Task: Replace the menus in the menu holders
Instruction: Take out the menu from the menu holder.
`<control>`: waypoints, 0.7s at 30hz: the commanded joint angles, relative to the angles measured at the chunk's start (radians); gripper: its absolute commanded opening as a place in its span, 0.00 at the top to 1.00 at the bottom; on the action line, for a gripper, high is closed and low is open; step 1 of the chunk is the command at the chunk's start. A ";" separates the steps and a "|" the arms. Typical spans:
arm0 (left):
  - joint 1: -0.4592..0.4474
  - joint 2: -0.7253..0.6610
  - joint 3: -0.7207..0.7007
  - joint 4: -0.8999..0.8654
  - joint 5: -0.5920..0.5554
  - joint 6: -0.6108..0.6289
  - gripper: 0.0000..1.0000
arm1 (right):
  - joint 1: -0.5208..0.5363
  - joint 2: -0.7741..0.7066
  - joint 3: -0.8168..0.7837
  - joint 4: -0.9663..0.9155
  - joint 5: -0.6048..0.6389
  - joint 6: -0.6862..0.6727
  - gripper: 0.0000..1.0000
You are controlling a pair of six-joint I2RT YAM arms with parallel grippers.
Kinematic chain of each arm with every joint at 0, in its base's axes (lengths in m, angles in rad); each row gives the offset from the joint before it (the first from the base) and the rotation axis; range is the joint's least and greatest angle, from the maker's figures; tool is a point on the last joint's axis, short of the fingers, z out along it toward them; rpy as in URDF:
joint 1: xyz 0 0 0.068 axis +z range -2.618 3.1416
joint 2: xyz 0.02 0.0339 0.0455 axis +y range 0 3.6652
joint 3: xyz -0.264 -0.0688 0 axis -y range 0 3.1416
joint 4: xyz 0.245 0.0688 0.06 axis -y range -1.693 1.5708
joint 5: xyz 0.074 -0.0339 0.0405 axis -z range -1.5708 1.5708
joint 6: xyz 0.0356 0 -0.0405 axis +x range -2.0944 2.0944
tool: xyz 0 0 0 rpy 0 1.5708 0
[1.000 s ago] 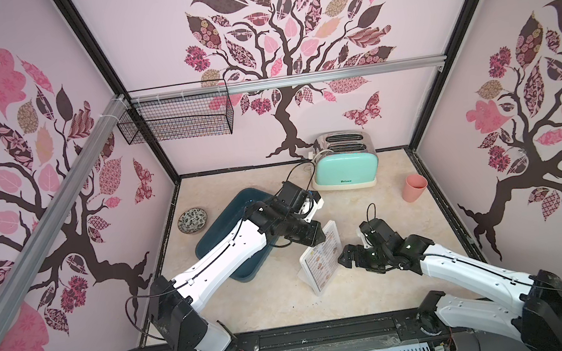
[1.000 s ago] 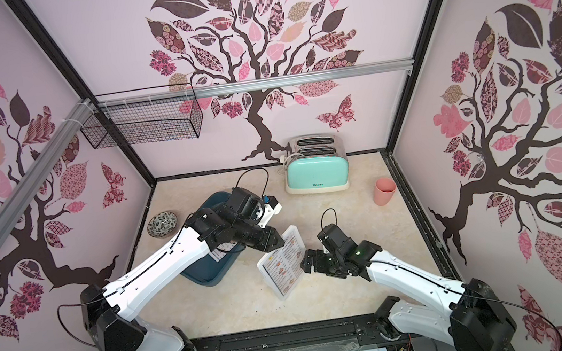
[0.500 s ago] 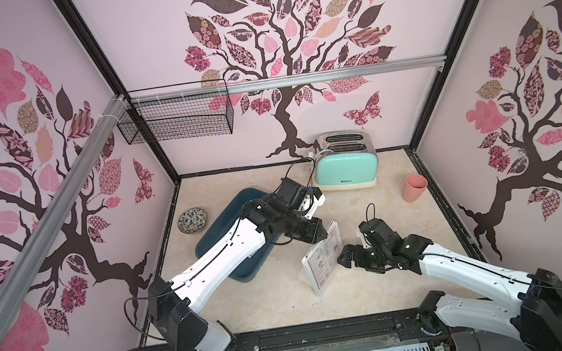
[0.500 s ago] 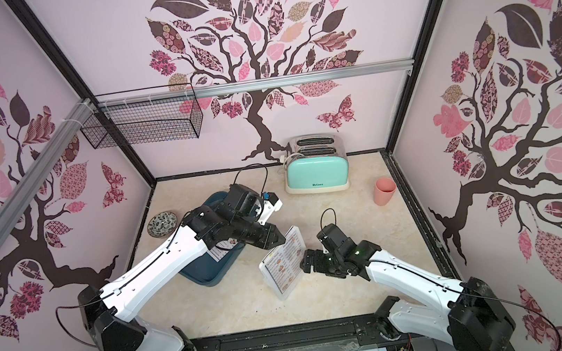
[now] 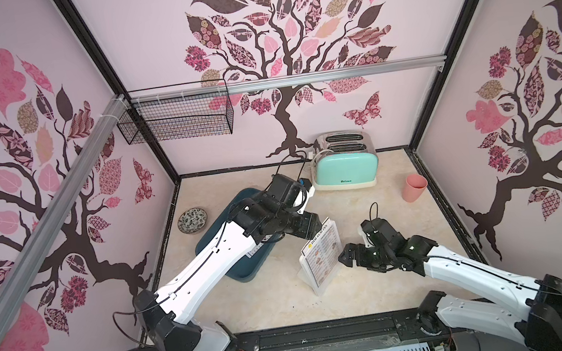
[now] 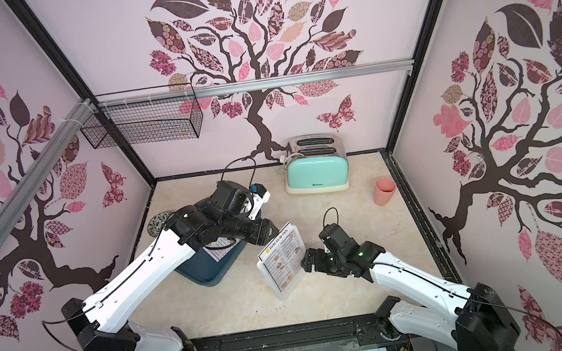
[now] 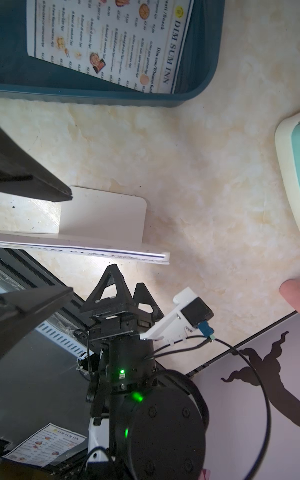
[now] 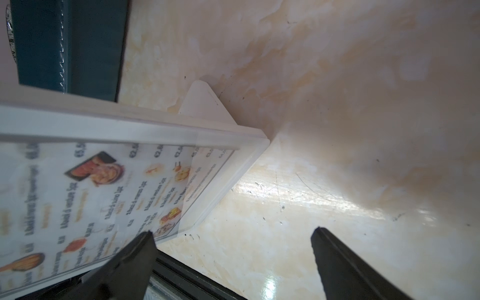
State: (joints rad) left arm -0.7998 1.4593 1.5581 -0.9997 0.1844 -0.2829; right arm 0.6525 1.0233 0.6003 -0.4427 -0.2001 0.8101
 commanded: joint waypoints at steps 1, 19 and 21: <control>-0.001 -0.001 -0.040 -0.018 0.021 0.031 0.41 | 0.003 -0.008 0.000 -0.034 0.012 -0.010 0.00; 0.006 0.048 -0.069 0.015 0.147 0.031 0.78 | 0.002 -0.014 -0.002 -0.026 0.003 -0.015 0.00; 0.006 0.053 -0.067 0.010 0.153 0.037 0.80 | 0.002 -0.013 -0.002 -0.025 0.002 -0.015 0.00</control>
State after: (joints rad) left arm -0.7982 1.4963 1.4864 -0.9840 0.3153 -0.2680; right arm 0.6525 1.0214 0.5987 -0.4488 -0.2012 0.8047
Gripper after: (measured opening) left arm 0.207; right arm 0.995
